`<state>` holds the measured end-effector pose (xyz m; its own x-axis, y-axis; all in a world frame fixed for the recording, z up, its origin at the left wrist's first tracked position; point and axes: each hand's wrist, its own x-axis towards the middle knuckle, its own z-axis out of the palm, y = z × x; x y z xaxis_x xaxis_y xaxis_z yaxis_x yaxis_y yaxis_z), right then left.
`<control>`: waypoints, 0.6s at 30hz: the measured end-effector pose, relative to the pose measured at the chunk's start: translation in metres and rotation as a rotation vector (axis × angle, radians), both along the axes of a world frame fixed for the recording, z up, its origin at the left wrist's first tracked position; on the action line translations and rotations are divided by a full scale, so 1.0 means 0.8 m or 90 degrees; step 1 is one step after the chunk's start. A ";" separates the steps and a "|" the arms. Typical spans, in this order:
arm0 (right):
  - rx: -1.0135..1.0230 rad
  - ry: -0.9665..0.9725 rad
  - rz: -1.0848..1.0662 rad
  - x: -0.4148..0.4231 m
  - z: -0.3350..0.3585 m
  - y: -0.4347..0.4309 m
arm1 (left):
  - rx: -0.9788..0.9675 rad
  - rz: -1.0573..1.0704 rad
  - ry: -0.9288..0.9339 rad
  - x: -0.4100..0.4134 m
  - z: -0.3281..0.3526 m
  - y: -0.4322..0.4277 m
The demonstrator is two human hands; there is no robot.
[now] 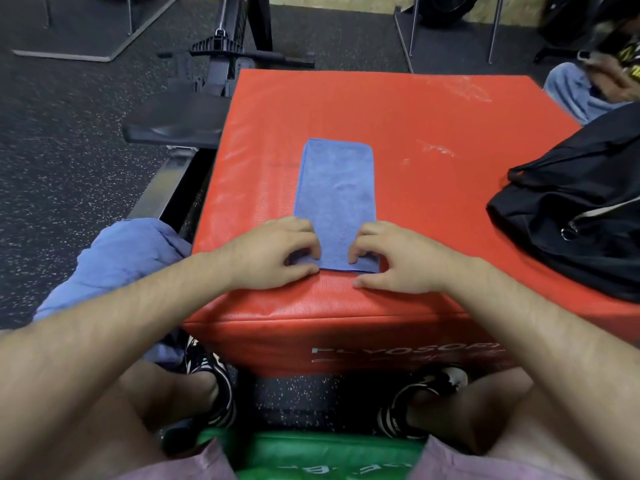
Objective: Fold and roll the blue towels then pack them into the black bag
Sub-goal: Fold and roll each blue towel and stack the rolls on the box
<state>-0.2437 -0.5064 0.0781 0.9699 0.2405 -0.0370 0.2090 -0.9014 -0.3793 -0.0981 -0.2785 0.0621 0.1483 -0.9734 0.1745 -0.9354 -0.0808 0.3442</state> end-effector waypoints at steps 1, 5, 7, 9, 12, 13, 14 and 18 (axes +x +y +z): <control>0.003 0.003 -0.005 -0.004 0.000 -0.002 | 0.017 0.003 -0.001 0.000 -0.001 0.002; -0.001 -0.004 -0.014 -0.013 -0.001 -0.008 | 0.050 0.019 0.006 0.008 0.000 0.007; -0.023 -0.020 -0.016 -0.015 -0.003 -0.007 | 0.056 0.018 0.013 0.013 0.002 0.006; -0.066 -0.052 -0.011 -0.014 -0.005 -0.004 | 0.063 0.013 0.024 0.015 0.004 0.006; -0.057 -0.075 -0.066 -0.012 -0.007 -0.001 | 0.065 0.024 0.027 0.016 0.004 0.006; -0.024 -0.071 -0.097 -0.012 -0.008 -0.001 | 0.061 0.041 0.027 0.016 0.004 0.006; 0.010 -0.065 -0.121 -0.011 -0.009 -0.001 | 0.057 0.062 0.029 0.016 0.005 0.006; 0.070 -0.089 -0.144 -0.005 -0.014 -0.005 | 0.017 0.104 0.062 0.020 0.005 0.003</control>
